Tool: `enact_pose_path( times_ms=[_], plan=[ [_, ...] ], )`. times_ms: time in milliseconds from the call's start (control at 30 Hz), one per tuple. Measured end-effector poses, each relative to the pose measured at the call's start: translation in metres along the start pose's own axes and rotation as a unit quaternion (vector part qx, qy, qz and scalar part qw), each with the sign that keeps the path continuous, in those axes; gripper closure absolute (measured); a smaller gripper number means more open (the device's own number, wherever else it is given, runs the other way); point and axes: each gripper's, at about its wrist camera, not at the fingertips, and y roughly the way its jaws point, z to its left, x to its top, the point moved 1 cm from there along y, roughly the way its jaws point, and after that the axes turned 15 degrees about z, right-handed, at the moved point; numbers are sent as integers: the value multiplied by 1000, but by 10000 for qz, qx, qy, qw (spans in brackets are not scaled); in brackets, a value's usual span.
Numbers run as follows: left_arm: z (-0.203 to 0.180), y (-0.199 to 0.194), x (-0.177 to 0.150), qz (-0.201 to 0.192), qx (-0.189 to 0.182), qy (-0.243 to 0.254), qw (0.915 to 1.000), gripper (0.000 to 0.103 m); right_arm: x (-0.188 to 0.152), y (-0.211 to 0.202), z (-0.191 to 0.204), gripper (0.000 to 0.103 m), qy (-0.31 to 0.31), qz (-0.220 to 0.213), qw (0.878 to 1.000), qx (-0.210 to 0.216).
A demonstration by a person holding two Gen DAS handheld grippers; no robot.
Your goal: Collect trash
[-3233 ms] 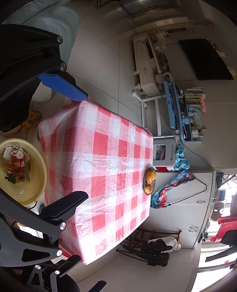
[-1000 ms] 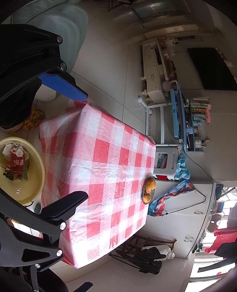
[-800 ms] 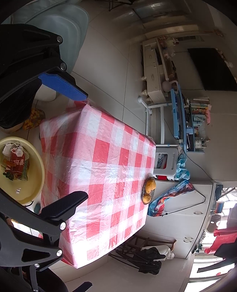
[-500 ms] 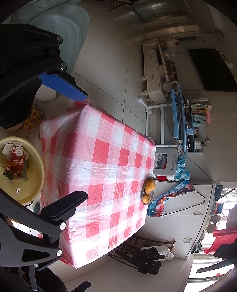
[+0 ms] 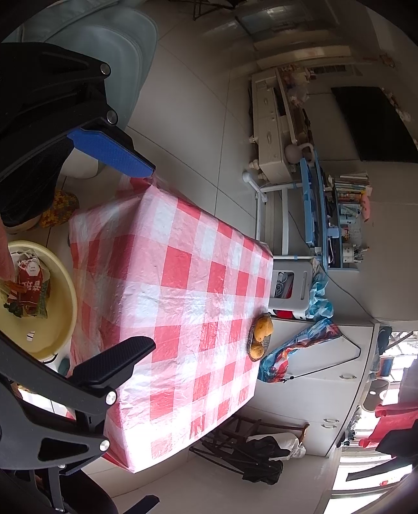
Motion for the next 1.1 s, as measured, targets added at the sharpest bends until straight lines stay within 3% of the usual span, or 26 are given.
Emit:
enact_pose_path(
  times_ms=[1100],
  plan=[
    [-3,0,0,-3,5,13,10000,7,-3,1,4,8,-95,26,10000,11]
  ],
)
